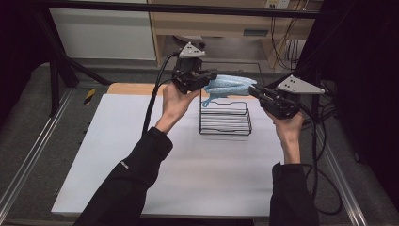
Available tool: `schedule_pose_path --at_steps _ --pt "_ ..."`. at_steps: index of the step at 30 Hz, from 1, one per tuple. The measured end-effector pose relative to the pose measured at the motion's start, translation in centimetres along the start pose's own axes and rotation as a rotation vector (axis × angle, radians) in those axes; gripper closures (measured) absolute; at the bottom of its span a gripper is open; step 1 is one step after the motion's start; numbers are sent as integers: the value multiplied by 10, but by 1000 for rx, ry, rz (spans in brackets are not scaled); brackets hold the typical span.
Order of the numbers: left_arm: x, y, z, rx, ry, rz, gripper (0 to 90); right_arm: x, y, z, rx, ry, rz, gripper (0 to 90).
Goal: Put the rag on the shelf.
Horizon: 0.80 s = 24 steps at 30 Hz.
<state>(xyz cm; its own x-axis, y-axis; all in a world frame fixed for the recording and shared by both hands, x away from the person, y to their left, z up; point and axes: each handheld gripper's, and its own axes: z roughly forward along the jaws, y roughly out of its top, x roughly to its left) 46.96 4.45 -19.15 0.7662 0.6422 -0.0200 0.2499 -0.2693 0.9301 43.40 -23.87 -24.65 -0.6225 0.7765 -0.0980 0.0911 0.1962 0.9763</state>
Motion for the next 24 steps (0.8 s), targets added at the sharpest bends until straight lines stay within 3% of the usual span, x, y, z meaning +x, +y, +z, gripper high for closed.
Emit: schedule_pose_path --at_steps 8,12,18,24 --pt "-3 -21 3 52 -48 22 870 0 0 -1 18 12 14 759" --pt "-2 -32 8 69 -66 14 869 1 -1 -2 32 17 15 720" --pt "-3 -40 13 79 -49 18 881 1 -3 -1 44 14 16 664" --pt "-1 -41 15 85 -42 9 894 2 -2 -4 20 25 37 642"
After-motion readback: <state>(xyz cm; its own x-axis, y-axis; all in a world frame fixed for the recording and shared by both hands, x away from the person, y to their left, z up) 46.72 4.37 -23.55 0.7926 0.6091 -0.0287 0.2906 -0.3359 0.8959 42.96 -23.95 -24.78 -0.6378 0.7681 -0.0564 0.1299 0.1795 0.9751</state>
